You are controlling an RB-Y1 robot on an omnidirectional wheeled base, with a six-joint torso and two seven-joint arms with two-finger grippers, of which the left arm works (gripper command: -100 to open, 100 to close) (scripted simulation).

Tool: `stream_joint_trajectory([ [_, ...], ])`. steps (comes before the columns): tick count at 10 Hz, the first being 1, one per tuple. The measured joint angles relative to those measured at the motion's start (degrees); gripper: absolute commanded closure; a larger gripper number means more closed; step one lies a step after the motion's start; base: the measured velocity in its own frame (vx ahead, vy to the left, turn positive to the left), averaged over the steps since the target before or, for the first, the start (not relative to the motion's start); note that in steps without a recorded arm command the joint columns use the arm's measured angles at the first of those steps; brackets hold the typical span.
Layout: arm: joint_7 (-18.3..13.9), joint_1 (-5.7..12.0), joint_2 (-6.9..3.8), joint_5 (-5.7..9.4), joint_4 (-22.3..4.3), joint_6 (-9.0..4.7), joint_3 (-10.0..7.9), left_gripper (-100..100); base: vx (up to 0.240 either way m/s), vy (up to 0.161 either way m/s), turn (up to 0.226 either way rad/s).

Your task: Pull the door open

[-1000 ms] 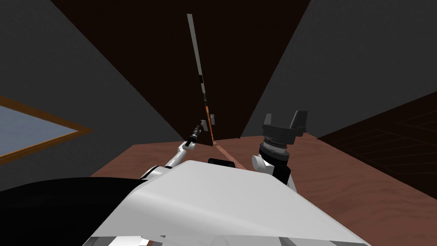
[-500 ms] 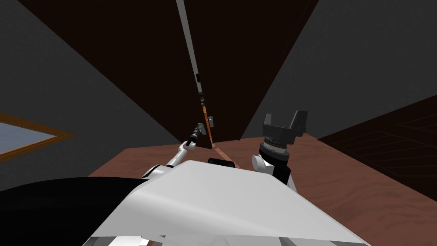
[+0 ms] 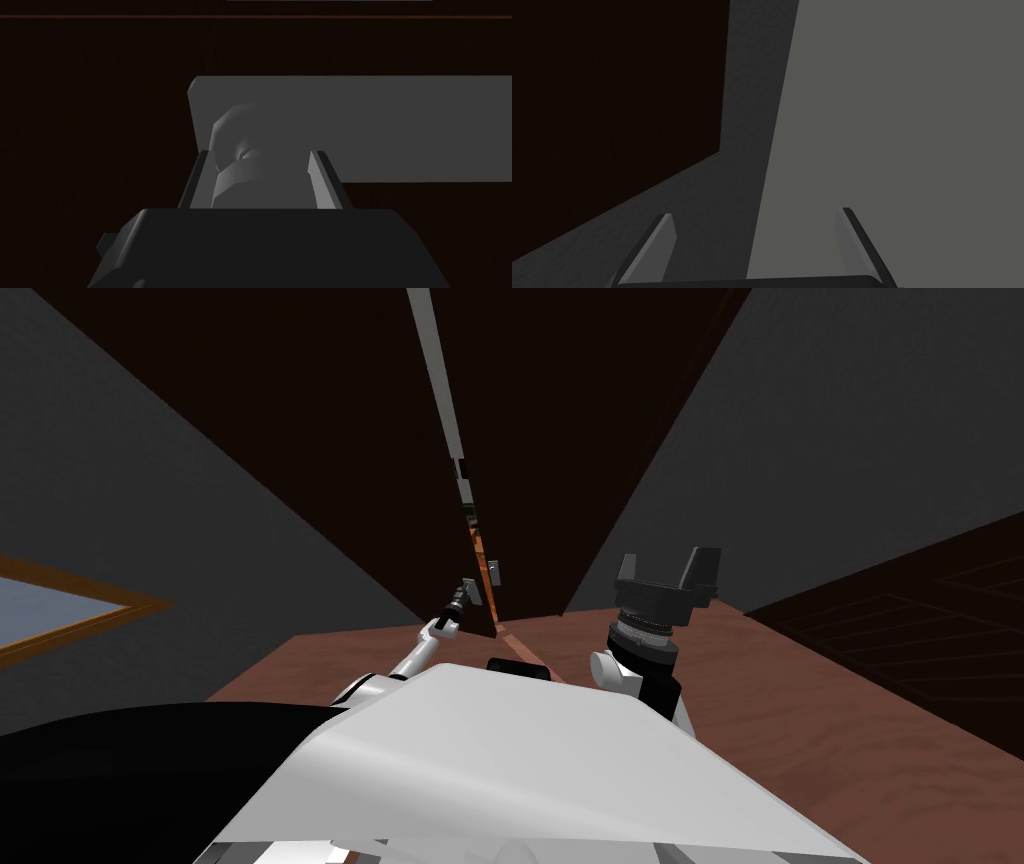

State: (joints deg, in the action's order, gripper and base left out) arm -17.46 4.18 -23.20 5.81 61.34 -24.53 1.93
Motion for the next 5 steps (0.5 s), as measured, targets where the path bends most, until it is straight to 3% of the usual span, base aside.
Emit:
stream_joint_trajectory([
  [1,0.0,-0.10,0.03,-0.01,-0.1,0.04,0.04,100,-0.006,-0.001,0.003],
  [2,0.0,-0.15,0.04,-0.01,-0.1,0.06,0.05,100,-0.151,0.107,-0.132],
  [4,-1.4,-0.48,-1.46,-0.05,0.7,-0.77,1.53,100,-0.180,0.167,-0.143],
  [5,-1.9,-0.75,-1.68,-0.20,1.0,-1.22,2.47,100,-0.219,0.178,-0.162],
])
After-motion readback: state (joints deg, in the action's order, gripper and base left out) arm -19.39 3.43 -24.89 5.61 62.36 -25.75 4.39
